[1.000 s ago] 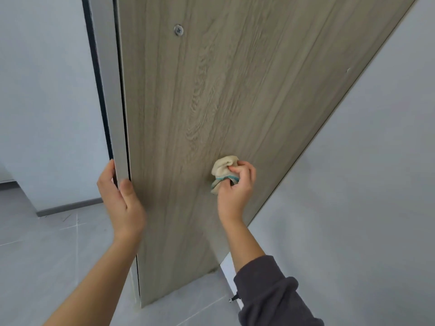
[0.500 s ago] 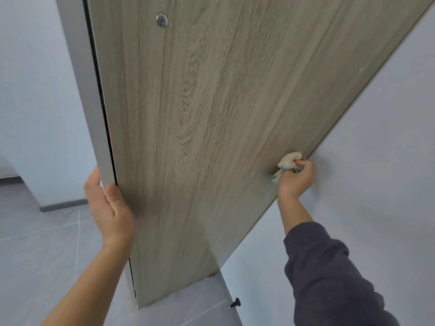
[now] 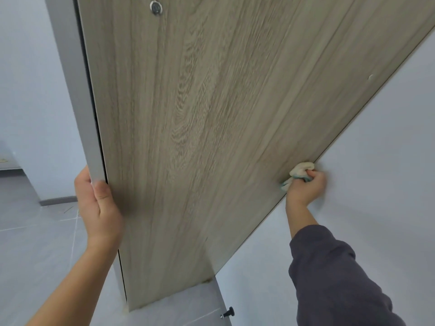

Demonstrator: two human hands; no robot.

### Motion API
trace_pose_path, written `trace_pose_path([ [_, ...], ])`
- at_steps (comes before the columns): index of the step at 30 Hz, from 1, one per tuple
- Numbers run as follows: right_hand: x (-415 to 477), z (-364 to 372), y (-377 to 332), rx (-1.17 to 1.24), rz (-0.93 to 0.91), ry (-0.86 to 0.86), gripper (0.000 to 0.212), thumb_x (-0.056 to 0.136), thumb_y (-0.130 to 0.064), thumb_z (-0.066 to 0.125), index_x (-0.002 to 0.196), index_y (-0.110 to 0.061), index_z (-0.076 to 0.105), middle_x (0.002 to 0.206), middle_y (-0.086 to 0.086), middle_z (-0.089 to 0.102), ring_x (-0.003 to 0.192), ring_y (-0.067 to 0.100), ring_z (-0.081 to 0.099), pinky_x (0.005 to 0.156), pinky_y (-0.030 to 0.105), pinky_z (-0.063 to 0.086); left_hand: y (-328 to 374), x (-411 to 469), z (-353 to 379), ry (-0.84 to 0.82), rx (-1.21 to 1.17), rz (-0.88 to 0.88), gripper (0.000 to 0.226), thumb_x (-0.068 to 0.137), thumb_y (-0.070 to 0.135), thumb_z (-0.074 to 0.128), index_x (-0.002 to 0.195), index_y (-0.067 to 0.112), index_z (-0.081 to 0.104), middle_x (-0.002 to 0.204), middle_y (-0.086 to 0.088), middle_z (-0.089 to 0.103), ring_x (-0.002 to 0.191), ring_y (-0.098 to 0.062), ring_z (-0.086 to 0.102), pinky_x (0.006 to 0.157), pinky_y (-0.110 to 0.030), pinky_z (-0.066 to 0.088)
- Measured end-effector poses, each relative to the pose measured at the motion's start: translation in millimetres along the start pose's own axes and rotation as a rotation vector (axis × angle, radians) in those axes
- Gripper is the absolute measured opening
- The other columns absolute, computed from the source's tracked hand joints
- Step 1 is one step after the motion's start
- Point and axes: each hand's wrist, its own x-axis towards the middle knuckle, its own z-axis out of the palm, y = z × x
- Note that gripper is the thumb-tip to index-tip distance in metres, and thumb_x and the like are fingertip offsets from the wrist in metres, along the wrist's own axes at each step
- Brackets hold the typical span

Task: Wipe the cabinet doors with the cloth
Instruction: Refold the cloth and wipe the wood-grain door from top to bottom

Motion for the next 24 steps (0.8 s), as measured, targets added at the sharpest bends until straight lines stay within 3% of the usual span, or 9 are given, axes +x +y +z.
trace_pose_path([
  [4, -58.0, 3.9, 12.8, 0.080, 0.008, -0.113, 0.035, 0.075, 0.008, 0.048, 0.081, -0.026, 0.047, 0.106, 0.008, 0.056, 0.090, 0.014, 0.055, 0.083, 0.022, 0.047, 4.1, 0.5, -5.8, -0.073, -0.051, -0.035, 0.022, 0.099, 0.044, 0.028, 0.118, 0.044, 0.040, 0.112, -0.002, 0.045, 0.095, -0.010, 0.045, 0.084, -0.026, 0.039],
  [6, -95.9, 4.6, 9.1, 0.080, -0.012, -0.112, 0.037, 0.075, 0.015, 0.049, 0.086, -0.021, 0.050, 0.107, 0.006, 0.055, 0.094, 0.011, 0.057, 0.082, 0.016, 0.045, 7.8, 0.8, -10.8, -0.151, -0.062, -0.032, 0.030, 0.102, 0.032, 0.029, 0.128, 0.024, 0.042, 0.119, -0.008, 0.045, 0.095, 0.004, 0.047, 0.083, -0.011, 0.039],
  [8, -128.8, 9.6, 8.8, 0.091, -0.032, -0.120, 0.035, 0.079, 0.020, 0.049, 0.090, -0.012, 0.052, 0.096, -0.002, 0.052, 0.083, -0.009, 0.056, 0.069, 0.004, 0.041, 7.4, 2.7, -16.0, -0.228, -0.060, -0.049, 0.040, 0.101, 0.023, 0.030, 0.136, 0.004, 0.035, 0.122, -0.006, 0.046, 0.096, 0.011, 0.048, 0.086, -0.006, 0.039],
  [10, -166.9, 13.4, 7.2, 0.100, -0.064, -0.128, 0.033, 0.082, 0.020, 0.050, 0.094, -0.010, 0.052, 0.097, 0.003, 0.054, 0.078, -0.016, 0.054, 0.064, 0.002, 0.041, 1.2, 9.2, -25.7, -0.306, -0.070, -0.076, 0.050, 0.098, 0.034, 0.033, 0.141, 0.009, 0.031, 0.135, -0.002, 0.045, 0.120, -0.006, 0.050, 0.107, -0.029, 0.040],
  [12, -199.1, 17.5, 5.5, 0.108, -0.092, -0.140, 0.034, 0.084, 0.018, 0.053, 0.095, -0.014, 0.053, 0.106, 0.005, 0.054, 0.085, -0.016, 0.053, 0.071, 0.002, 0.042, -4.6, 15.2, -33.8, -0.370, -0.061, -0.066, 0.053, 0.096, 0.042, 0.036, 0.143, 0.019, 0.031, 0.145, 0.001, 0.040, 0.135, -0.023, 0.041, 0.113, -0.053, 0.033],
  [13, -215.5, 20.9, 5.5, 0.116, -0.099, -0.141, 0.035, 0.084, 0.017, 0.054, 0.095, -0.016, 0.053, 0.108, 0.004, 0.054, 0.088, -0.017, 0.053, 0.074, 0.003, 0.042, -6.8, 18.5, -40.3, -0.399, -0.063, -0.067, 0.053, 0.096, 0.042, 0.038, 0.144, 0.021, 0.031, 0.147, 0.004, 0.038, 0.137, -0.022, 0.039, 0.115, -0.051, 0.031],
  [15, -241.3, 25.6, 1.8, 0.113, -0.128, -0.150, 0.036, 0.082, 0.017, 0.055, 0.094, -0.018, 0.053, 0.109, 0.001, 0.054, 0.094, -0.016, 0.052, 0.079, 0.005, 0.041, -5.3, 19.2, -42.8, -0.428, -0.081, -0.086, 0.053, 0.096, 0.038, 0.040, 0.145, 0.020, 0.031, 0.149, 0.010, 0.035, 0.140, -0.009, 0.034, 0.118, -0.026, 0.025],
  [17, -270.2, 28.3, -2.3, 0.115, -0.194, -0.171, 0.036, 0.081, 0.017, 0.056, 0.094, -0.017, 0.055, 0.112, 0.002, 0.053, 0.101, -0.008, 0.052, 0.084, 0.008, 0.041, -2.9, 20.8, -46.6, -0.451, -0.075, -0.084, 0.049, 0.099, 0.030, 0.042, 0.145, 0.017, 0.031, 0.150, 0.011, 0.032, 0.141, 0.000, 0.029, 0.109, -0.004, 0.020],
  [24, -362.1, 37.1, -8.6, 0.079, -0.490, -0.267, 0.026, 0.074, 0.013, 0.056, 0.090, -0.007, 0.060, 0.120, 0.005, 0.049, 0.112, 0.012, 0.054, 0.092, 0.017, 0.045, -3.7, 26.9, -54.8, -0.499, -0.029, -0.051, 0.048, 0.102, 0.024, 0.048, 0.147, 0.022, 0.032, 0.150, 0.014, 0.033, 0.137, 0.010, 0.028, 0.104, 0.001, 0.019],
])
